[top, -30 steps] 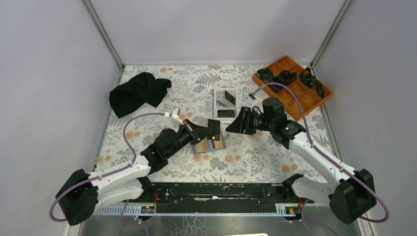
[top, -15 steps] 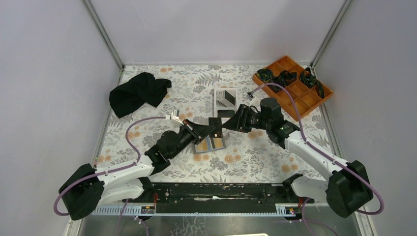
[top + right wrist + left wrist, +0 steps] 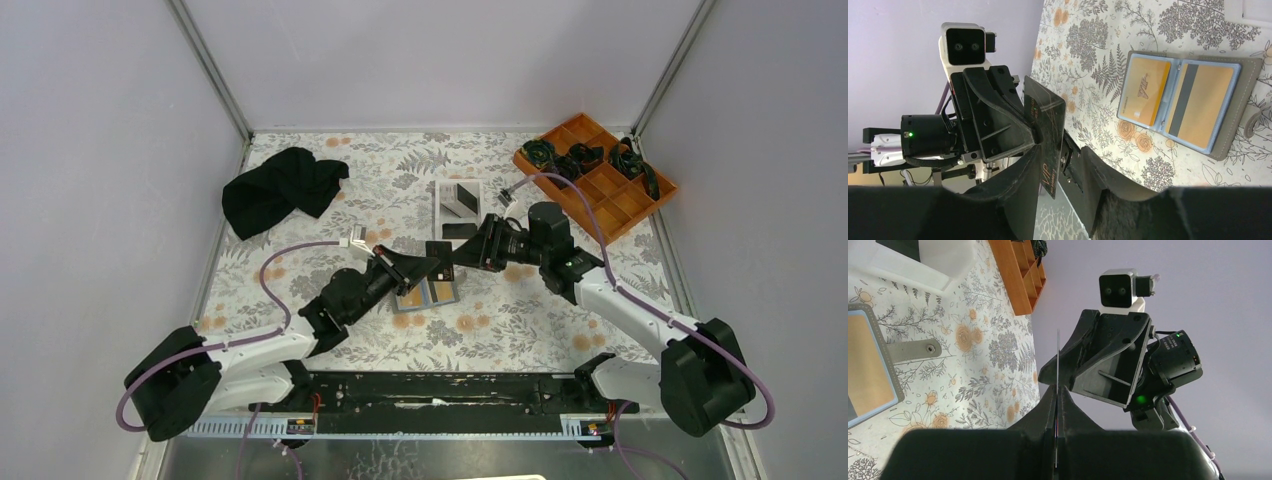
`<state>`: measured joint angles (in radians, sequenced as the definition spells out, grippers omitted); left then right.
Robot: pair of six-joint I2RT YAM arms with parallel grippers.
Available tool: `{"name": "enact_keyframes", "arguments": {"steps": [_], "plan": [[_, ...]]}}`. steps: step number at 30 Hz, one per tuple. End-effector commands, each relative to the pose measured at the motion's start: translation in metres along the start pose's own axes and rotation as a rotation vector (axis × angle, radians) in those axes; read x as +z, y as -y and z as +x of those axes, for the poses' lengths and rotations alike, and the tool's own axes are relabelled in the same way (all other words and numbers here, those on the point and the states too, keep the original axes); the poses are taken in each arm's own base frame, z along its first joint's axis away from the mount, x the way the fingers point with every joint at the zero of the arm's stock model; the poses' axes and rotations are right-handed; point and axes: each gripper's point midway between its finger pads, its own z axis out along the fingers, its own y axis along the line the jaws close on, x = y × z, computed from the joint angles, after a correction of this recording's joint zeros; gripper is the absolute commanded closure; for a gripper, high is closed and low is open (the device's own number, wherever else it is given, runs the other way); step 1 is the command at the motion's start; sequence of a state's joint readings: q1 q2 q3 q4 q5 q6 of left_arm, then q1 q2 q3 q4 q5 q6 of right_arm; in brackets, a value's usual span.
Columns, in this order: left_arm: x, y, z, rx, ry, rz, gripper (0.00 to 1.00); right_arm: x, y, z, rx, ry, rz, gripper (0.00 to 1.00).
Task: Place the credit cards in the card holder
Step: Pick up the credit card from the storage box.
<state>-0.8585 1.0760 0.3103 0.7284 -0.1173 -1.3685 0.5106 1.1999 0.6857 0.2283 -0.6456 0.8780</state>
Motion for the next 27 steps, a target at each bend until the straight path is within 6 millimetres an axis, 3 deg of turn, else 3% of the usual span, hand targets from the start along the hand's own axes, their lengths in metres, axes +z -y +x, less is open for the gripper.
{"name": "enact_keyframes", "arguments": {"steps": [1,8,13,16,17,18,20,27], "plan": [[0.003,0.016,-0.002,-0.030,0.018,0.079,1.00,0.002,-0.013,0.002,-0.005,-0.006,-0.075,0.59],[0.007,0.014,0.003,-0.048,-0.004,0.084,1.00,0.005,-0.016,0.004,0.006,-0.023,-0.099,0.71],[0.008,0.011,0.007,-0.073,-0.022,0.093,1.00,0.008,-0.018,0.005,0.015,-0.037,-0.118,0.96],[0.006,0.007,0.008,-0.086,-0.025,0.092,1.00,0.009,-0.019,0.006,0.019,-0.045,-0.122,1.00],[0.005,0.006,0.008,-0.087,-0.024,0.090,0.97,0.009,-0.019,0.006,0.017,-0.045,-0.123,1.00],[0.003,0.003,0.008,-0.088,-0.023,0.083,0.88,0.009,-0.019,0.005,0.017,-0.045,-0.124,1.00],[0.000,-0.003,0.005,-0.093,-0.006,0.064,0.61,0.009,-0.019,0.006,0.013,-0.048,-0.123,1.00],[-0.019,-0.035,-0.009,-0.049,0.073,-0.072,0.40,0.009,-0.010,0.003,-0.026,-0.043,-0.059,1.00]]}}
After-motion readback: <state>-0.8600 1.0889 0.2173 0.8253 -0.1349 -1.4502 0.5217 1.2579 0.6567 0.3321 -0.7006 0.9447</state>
